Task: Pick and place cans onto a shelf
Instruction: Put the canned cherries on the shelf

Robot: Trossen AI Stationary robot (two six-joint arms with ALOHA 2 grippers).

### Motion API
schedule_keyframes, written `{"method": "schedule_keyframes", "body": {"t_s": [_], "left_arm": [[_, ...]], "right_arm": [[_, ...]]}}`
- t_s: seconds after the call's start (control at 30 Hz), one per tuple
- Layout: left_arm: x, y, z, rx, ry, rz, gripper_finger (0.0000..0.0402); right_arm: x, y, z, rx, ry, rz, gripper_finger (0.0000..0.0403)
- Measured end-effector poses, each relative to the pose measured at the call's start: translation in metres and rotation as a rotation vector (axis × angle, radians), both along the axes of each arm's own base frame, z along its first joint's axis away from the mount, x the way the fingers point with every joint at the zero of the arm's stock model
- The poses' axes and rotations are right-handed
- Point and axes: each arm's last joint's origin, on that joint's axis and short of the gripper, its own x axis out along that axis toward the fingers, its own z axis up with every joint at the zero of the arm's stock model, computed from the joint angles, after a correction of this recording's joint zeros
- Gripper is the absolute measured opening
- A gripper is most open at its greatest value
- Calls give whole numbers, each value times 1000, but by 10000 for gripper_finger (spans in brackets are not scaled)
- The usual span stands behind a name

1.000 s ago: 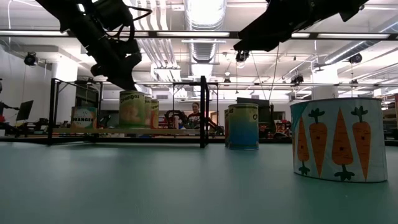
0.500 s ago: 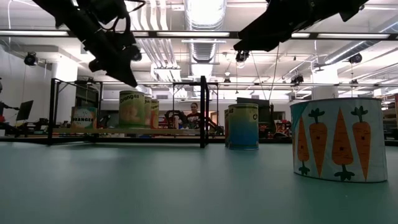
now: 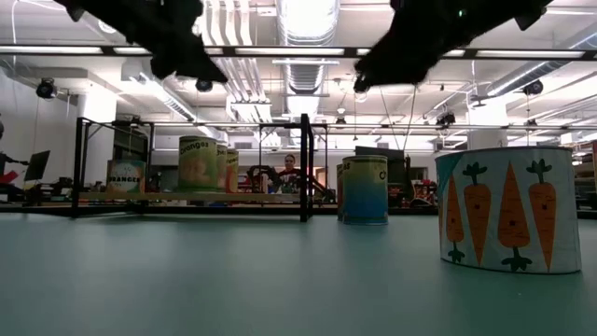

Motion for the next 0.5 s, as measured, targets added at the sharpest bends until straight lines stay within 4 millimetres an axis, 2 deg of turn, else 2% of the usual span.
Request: {"method": "schedule_keyframes", "body": {"t_s": [0.07, 0.23, 0.5], "left_arm": [[1, -8, 7, 35, -52, -49, 0], [1, -21, 21, 115, -138, -135, 0], [2, -24, 20, 150, -122, -158, 0]], "right_arm": [[-2, -2, -8, 33, 61, -70, 363], [-3, -1, -33, 82, 225, -116, 363], [11, -4, -62, 40, 292, -210, 364]]}}
